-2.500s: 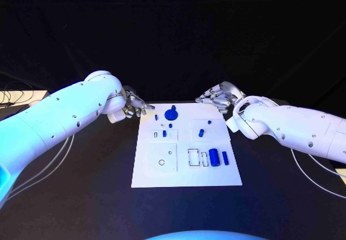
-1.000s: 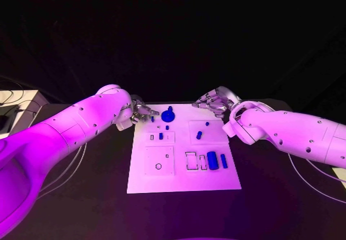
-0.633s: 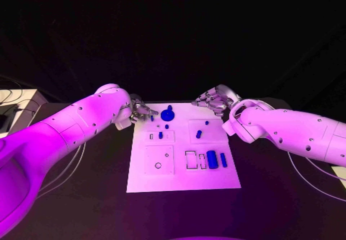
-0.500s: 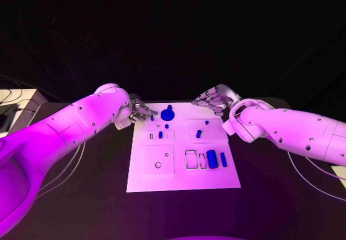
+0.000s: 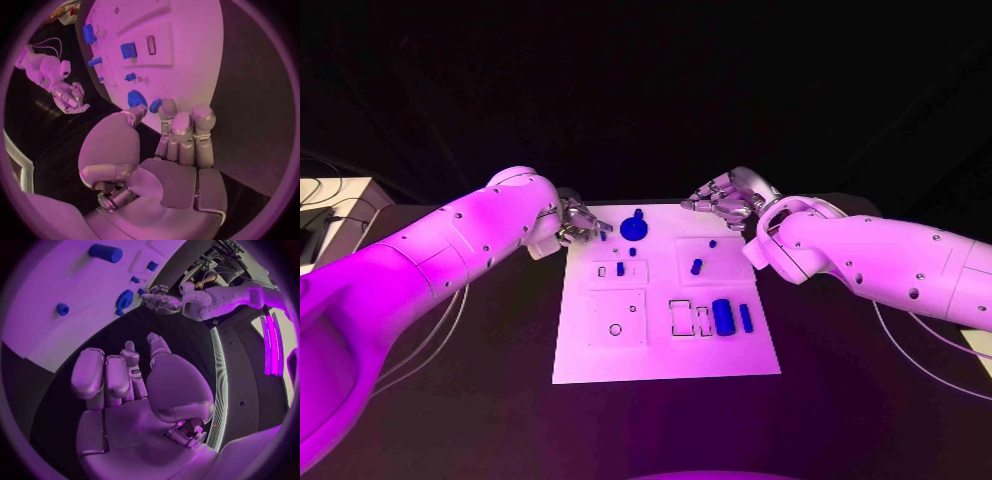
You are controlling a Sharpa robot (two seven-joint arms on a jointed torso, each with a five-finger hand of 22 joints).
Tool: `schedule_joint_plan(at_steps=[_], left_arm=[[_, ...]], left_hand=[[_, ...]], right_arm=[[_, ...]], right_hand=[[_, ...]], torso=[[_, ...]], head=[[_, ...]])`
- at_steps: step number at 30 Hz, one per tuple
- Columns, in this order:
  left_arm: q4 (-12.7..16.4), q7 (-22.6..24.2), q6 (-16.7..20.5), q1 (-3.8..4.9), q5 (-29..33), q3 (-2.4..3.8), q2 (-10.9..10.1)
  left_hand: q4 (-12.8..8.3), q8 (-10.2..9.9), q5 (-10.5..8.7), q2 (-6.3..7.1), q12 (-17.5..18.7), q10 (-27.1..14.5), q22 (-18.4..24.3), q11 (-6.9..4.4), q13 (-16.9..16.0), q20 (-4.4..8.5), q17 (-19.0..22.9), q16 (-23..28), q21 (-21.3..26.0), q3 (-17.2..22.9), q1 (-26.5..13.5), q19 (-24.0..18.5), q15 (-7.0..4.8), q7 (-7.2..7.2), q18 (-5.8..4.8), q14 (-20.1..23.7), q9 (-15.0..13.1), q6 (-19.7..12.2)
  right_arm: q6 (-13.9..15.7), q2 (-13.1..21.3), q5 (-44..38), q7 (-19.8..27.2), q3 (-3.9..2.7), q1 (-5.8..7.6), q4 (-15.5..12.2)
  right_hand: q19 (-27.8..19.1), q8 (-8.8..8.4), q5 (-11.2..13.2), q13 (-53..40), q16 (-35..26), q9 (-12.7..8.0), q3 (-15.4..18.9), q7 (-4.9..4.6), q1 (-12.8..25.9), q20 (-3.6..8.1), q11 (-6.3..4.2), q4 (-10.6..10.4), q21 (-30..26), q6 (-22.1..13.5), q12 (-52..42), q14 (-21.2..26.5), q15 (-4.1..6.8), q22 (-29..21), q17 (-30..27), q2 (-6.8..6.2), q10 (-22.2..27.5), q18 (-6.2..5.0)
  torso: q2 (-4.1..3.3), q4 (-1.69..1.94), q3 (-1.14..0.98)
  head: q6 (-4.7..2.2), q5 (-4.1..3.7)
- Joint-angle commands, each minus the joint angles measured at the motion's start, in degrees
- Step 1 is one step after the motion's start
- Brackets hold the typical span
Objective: Assemble the parts on the task board
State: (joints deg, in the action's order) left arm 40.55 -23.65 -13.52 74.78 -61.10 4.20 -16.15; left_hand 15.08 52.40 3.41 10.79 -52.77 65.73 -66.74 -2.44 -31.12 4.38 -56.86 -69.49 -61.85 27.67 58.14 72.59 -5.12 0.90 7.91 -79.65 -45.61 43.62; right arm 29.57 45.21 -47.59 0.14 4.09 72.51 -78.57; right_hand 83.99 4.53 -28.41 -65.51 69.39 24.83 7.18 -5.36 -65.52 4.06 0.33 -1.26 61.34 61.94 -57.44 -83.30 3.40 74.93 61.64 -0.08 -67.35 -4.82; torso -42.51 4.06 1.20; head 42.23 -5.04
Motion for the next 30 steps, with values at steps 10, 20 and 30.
schedule_joint_plan(at_steps=[10,20,30], left_arm=[[-0.44,0.75,-0.72,-0.19,0.73,-0.03,0.37],[-0.64,0.85,-0.43,-0.21,1.68,-0.04,0.36],[-0.69,1.13,0.15,-0.23,2.26,-0.06,0.45]], left_hand=[[-0.64,0.26,-0.01,-0.53,-0.3,-0.51,-0.04,-0.05,0.06,-0.11,0.05,-0.27,-0.14,0.4,0.83,-0.52,-0.05,0.05,-0.71,0.28,0.13,-0.09],[-2.27,0.17,0.15,-0.61,-0.32,-0.66,0.07,-0.15,0.03,-0.06,0.16,-0.29,0.03,3.92,0.71,-0.7,-0.14,-0.04,-0.71,0.34,0.3,-0.21],[-3.58,0.19,0.3,-0.53,-0.3,-0.74,0.04,-0.19,0.02,-0.02,0.23,-0.29,0.0,6.02,-0.14,-0.7,-0.15,-0.1,-0.75,0.4,0.36,-0.27]], right_arm=[[-0.01,-0.16,-0.51,0.68,-0.05,0.02,0.04],[-0.05,-0.19,-0.52,0.64,-0.05,0.02,0.08],[-0.24,-0.37,-0.69,0.54,-0.05,0.02,0.19]], right_hand=[[2.39,-0.2,-0.27,-0.05,-0.33,-0.17,0.01,-0.1,0.11,0.29,-0.02,0.3,-0.26,0.12,0.07,0.09,0.19,8.08,0.04,0.36,0.04,-0.27],[2.39,-0.2,-0.27,-0.05,-0.33,-0.17,0.01,-0.1,0.11,0.29,-0.02,0.3,-0.26,0.12,0.07,0.09,0.19,8.08,0.04,0.36,0.04,-0.27],[2.4,-0.21,-0.27,-0.09,-0.25,-0.2,0.02,-0.09,0.12,0.3,-0.03,0.34,-0.22,0.16,0.03,0.06,0.21,8.09,0.14,0.47,-0.01,-0.25]], torso=[[0.01,0.03,0.01],[0.0,0.06,0.02],[0.01,0.08,0.04]], head=[[0.17,-0.16],[0.25,-0.25],[0.31,-0.2]])
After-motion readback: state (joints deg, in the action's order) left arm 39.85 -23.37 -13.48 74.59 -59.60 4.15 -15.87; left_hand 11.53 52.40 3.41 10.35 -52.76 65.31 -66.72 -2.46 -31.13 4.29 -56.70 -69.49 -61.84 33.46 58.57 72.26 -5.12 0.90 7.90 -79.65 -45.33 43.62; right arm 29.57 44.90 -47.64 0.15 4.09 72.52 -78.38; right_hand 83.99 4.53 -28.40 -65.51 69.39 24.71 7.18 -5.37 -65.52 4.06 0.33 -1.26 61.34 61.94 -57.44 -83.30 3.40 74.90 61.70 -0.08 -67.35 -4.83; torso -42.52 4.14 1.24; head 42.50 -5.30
